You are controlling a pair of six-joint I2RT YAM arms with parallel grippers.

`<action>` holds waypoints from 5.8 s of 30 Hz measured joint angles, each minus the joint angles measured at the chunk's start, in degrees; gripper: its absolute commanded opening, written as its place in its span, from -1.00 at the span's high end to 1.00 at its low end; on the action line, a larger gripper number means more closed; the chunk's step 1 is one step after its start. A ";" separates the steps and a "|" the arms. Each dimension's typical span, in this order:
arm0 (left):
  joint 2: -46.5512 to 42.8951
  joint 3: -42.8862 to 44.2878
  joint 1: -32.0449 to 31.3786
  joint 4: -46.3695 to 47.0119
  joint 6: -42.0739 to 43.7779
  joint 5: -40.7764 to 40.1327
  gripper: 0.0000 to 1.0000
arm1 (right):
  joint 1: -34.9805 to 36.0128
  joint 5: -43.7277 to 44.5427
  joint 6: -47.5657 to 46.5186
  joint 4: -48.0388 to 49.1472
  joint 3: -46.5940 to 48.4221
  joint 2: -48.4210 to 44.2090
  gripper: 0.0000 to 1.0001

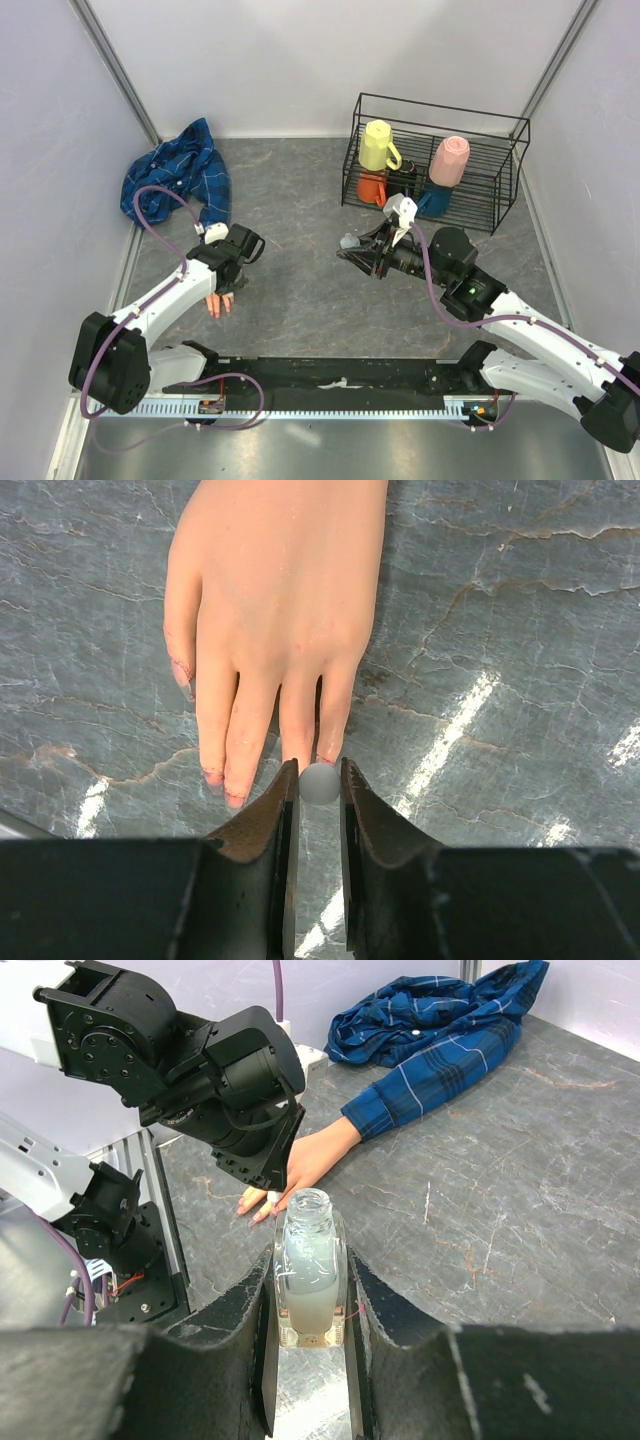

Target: Paint the nails

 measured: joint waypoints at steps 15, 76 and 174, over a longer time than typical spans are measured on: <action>-0.72 -0.07 0.00 -0.44 -0.92 1.40 0.97 | -0.02 -0.13 0.39 0.44 -0.66 0.00 1.00; 0.66 -0.09 0.00 0.63 -2.29 -0.17 0.97 | -0.33 -0.98 0.42 0.83 -0.74 0.00 1.00; -6.19 32.17 -4.59 18.14 22.34 72.70 0.96 | 0.74 -14.84 -3.26 -12.90 11.08 9.66 1.00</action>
